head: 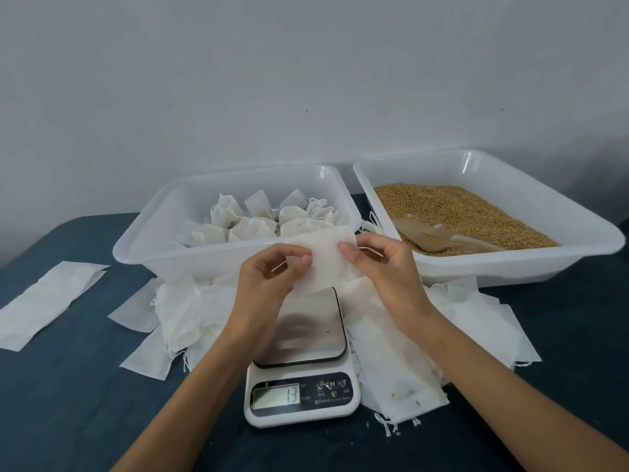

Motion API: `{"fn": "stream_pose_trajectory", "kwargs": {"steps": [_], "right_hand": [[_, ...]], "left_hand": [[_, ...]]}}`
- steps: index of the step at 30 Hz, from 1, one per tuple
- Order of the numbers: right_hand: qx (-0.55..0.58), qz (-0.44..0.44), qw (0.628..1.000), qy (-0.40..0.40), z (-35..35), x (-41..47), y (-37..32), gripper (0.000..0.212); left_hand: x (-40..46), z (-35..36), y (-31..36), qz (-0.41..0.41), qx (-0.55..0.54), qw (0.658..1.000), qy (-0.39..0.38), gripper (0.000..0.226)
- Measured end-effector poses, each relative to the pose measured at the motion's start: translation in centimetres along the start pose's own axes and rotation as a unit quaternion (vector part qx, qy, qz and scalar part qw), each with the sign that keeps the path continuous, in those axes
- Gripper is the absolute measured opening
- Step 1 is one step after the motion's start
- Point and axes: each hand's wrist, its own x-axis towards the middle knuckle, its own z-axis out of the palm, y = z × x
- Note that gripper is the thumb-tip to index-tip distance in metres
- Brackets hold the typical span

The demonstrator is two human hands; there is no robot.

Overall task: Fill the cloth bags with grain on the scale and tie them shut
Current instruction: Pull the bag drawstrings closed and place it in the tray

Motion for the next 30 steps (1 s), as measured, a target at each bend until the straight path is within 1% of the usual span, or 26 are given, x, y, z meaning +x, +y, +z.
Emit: {"fn": "stream_pose_trajectory", "kwargs": {"steps": [2, 3, 5, 8, 11, 13, 15, 18, 20, 24, 25, 27, 30], "right_hand": [[-0.113, -0.058, 0.991, 0.049, 0.00, -0.01, 0.41, 0.010], [-0.142, -0.076, 0.985, 0.065, -0.02, -0.02, 0.55, 0.009], [-0.161, -0.096, 0.979, 0.075, -0.03, -0.05, 0.66, 0.009], [-0.146, -0.101, 0.983, 0.037, 0.11, -0.13, 0.50, 0.006], [-0.120, -0.081, 0.989, -0.024, 0.21, -0.27, 0.47, 0.008], [-0.104, -0.059, 0.992, -0.048, 0.31, -0.31, 0.69, 0.010], [-0.082, -0.039, 0.995, -0.045, 0.40, -0.33, 0.82, 0.011], [-0.027, 0.002, 1.000, -0.013, 0.33, -0.14, 0.54, 0.016], [-0.003, 0.024, 1.000, -0.018, 0.13, 0.04, 0.24, 0.019], [-0.031, 0.026, 0.993, -0.112, 0.26, -0.19, 0.02, 0.020], [-0.040, 0.023, 0.991, -0.123, 0.39, -0.34, 0.09, 0.018], [-0.039, 0.012, 0.992, -0.123, 0.48, -0.51, 0.17, 0.016], [-0.038, -0.001, 0.995, -0.093, 0.16, -0.32, 0.20, 0.019]], "left_hand": [[-0.17, 0.09, -0.25, 0.042, 0.050, 0.998, 0.013, 0.022], [-0.20, 0.13, -0.39, 0.074, 0.088, 0.993, 0.021, 0.027], [-0.36, 0.27, -0.67, 0.130, 0.147, 0.980, 0.027, 0.031], [-0.53, 0.48, -0.88, 0.153, 0.161, 0.975, 0.022, 0.033], [-0.45, 0.48, -0.73, 0.145, 0.139, 0.979, 0.033, 0.031], [-0.25, 0.25, -0.53, 0.142, 0.119, 0.982, 0.050, 0.028], [-0.01, -0.04, -0.43, 0.131, 0.093, 0.985, 0.059, 0.025], [0.14, -0.07, -0.45, 0.098, 0.074, 0.991, 0.053, 0.019], [0.14, 0.05, -0.68, 0.080, 0.070, 0.993, 0.046, 0.019], [0.17, -0.12, -0.90, 0.064, 0.051, 0.996, 0.043, 0.019], [0.21, -0.20, -0.90, 0.062, 0.046, 0.996, 0.044, 0.018], [0.30, -0.30, -0.89, 0.055, 0.032, 0.997, 0.051, 0.015], [0.37, -0.26, -0.87, 0.046, 0.004, 0.997, 0.066, 0.011]]}}
